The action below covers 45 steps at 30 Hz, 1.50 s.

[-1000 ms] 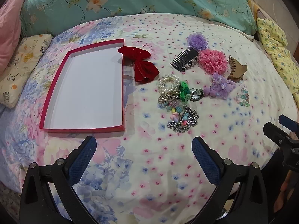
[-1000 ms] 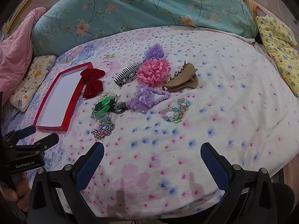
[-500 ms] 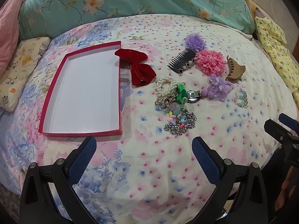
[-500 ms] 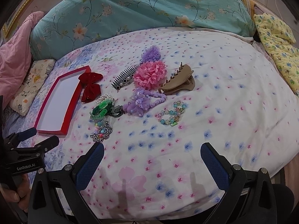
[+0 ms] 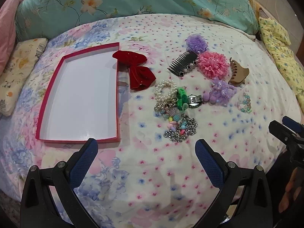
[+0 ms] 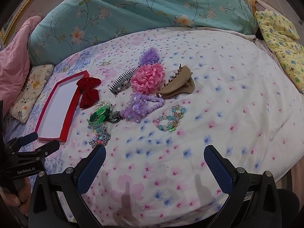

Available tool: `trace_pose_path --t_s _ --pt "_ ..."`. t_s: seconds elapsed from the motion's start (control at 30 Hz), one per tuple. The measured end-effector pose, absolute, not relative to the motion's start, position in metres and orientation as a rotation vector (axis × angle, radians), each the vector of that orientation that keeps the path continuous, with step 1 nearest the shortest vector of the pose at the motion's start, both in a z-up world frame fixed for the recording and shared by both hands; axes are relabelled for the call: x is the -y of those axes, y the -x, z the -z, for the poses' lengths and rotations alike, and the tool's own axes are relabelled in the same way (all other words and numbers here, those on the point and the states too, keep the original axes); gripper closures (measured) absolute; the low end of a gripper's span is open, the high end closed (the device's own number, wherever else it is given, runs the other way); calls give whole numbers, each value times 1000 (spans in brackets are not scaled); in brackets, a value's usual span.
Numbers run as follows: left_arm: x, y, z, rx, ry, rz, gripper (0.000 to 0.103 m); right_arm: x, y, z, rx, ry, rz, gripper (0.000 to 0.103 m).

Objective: Organize jewelry

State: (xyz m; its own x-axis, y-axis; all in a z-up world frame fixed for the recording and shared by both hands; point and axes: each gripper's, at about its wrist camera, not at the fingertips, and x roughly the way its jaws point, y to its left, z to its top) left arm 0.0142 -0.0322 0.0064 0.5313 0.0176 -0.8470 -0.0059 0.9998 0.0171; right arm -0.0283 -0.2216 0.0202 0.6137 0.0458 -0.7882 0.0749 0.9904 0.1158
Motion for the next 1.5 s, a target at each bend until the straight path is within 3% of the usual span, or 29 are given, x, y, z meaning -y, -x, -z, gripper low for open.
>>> trace_pose_path --t_s 0.3,0.47,0.57,0.7,0.87,0.97,1.03,1.13,1.23,1.5 --pt "27 -32 -7 -1000 42 24 0 237 12 -18 -898 -183 18 0" --pt "35 -48 -6 -984 47 77 8 248 -6 -17 -880 -214 23 3" --pt "47 -62 0 -977 25 119 17 257 -23 -15 -875 -241 36 12" --pt "61 -84 19 -1032 12 173 45 275 -53 -7 -884 -304 71 29" --pt "67 -99 36 -1066 13 199 61 293 -83 4 -886 -364 121 47" --pt "70 -106 44 -1082 19 222 79 300 -98 13 -900 -381 147 64" --pt "72 -109 49 -1095 17 237 90 303 -107 20 -915 -386 155 82" --pt "71 -107 50 -1088 22 271 94 303 -109 20 -894 -402 149 94" --pt "67 -102 44 -1059 32 286 95 303 -102 12 -862 -406 140 99" --pt "47 -85 14 -989 113 324 95 304 -75 -8 -806 -430 102 100"
